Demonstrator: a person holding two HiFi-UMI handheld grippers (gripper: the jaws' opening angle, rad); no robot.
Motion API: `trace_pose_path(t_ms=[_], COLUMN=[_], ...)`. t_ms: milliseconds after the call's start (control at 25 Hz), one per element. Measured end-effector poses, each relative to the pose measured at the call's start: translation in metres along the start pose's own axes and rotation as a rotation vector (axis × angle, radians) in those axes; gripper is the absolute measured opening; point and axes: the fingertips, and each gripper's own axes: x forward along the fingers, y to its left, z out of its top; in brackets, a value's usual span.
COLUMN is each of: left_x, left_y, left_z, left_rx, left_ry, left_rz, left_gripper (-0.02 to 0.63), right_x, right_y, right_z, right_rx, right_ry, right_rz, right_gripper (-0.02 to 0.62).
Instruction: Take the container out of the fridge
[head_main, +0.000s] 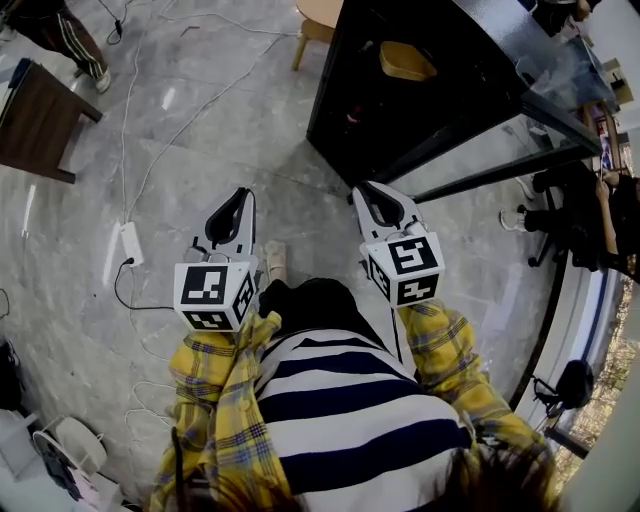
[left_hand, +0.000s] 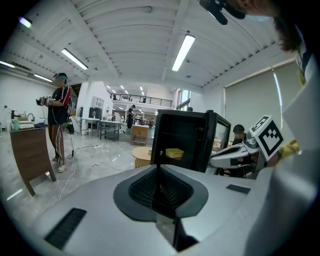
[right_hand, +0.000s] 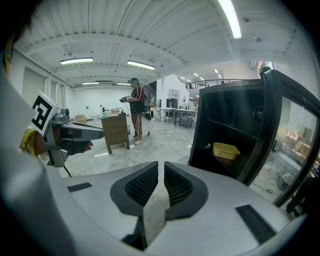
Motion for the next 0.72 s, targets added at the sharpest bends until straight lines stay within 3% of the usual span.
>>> trace_pose_path(t_ms=[360, 720], left_x=[0.06, 0.113], left_y=[0.052, 0.062], left_z=[0.013, 0.011], left_rx=[-0.017, 0.018], left_ry=[0.016, 0.057], left_rz=[-0.045, -0.128], left_gripper=[0.032, 0.032], right_x=[0.07, 0.112], right_y=[-0.035, -0.096], right_z=[0.03, 0.042], right_rx=[0.017, 0.017], right_ry=[0.03, 0.055], right_rz=[-0.092, -0.241], right_gripper=[0.031, 0.031])
